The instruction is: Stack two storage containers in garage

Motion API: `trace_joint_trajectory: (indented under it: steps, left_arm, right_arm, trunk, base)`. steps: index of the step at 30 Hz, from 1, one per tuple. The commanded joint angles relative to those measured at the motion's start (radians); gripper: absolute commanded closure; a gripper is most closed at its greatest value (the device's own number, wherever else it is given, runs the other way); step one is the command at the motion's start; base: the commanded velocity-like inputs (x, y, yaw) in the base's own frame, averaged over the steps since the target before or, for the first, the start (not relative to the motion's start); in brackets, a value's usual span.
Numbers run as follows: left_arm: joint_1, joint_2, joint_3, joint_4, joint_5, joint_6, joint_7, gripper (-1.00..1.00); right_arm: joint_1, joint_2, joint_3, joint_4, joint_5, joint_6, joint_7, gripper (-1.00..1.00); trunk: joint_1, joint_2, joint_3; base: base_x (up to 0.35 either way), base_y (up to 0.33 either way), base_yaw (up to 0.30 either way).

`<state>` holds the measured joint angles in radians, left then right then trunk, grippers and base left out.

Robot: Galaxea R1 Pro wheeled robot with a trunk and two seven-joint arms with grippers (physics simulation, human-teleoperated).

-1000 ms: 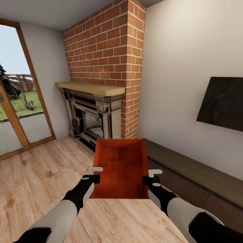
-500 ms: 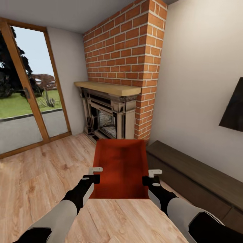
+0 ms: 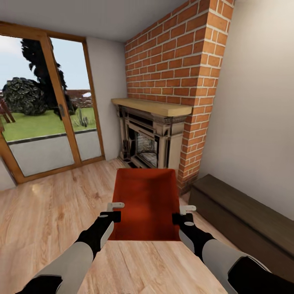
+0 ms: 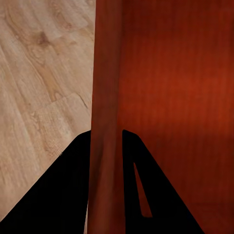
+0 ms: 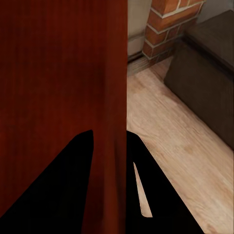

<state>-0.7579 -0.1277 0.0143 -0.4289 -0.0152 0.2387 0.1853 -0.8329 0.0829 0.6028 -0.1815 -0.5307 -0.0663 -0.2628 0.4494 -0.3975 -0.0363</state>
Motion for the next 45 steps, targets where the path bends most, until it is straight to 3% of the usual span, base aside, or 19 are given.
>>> trace_joint_trajectory:
  steps: [1,45]
  left_arm:
    - [0.0,0.0,0.001,0.001,-0.012,0.008,0.008,1.0]
    - [0.0,0.0,0.001,0.002,-0.012,0.007,0.008,1.0]
  right_arm:
    - [-0.002,0.0,0.002,-0.01,0.003,-0.027,0.0,1.0]
    - [-0.002,-0.002,0.001,-0.01,0.003,-0.027,0.0,1.0]
  trunk:
    - [0.001,-0.002,-0.002]
    - [0.001,-0.002,-0.002]
  base:
    - [0.0,0.0,0.3]
    - [0.0,0.0,0.3]
